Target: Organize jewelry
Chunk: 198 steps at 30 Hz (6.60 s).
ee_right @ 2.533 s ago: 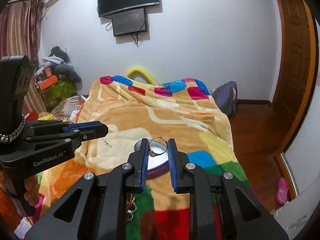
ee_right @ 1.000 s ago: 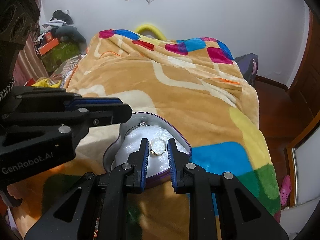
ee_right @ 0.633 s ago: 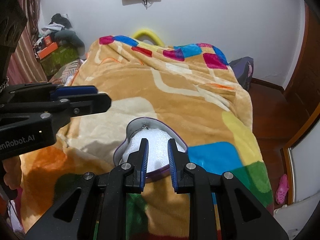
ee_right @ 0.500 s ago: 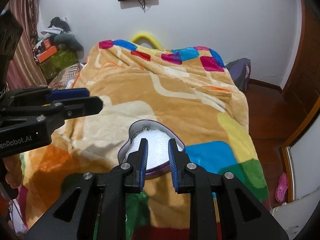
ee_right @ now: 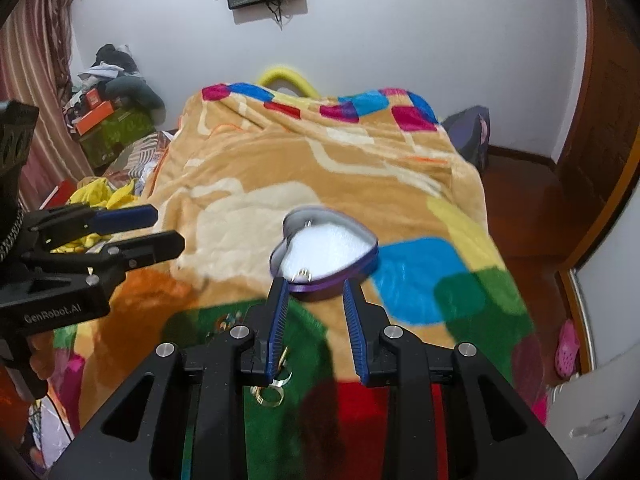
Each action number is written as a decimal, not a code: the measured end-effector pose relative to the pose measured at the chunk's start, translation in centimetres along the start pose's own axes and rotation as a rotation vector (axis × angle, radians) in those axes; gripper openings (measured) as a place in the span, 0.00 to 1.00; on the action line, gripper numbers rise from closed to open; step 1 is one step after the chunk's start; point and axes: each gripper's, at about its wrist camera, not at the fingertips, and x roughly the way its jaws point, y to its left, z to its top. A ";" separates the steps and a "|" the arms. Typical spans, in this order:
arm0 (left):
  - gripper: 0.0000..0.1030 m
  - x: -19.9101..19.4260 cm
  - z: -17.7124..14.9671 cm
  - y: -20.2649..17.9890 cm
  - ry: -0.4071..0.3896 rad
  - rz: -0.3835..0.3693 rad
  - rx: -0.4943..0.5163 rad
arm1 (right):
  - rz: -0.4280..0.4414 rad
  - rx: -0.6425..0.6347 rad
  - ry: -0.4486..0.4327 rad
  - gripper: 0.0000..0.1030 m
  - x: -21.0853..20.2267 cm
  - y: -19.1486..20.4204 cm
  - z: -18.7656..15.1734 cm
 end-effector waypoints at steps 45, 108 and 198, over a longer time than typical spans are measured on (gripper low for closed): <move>0.20 3.8 -5.5 -1.4 0.109 -0.136 0.017 | 0.034 0.039 0.086 0.23 2.5 2.5 -6.4; 0.20 10.1 6.1 -0.6 0.043 -0.147 0.040 | 0.044 0.050 0.001 0.23 7.4 -3.4 3.1; 0.00 1.3 -1.8 1.0 0.039 -0.099 -0.006 | 0.019 0.088 0.117 0.34 2.7 0.5 -5.0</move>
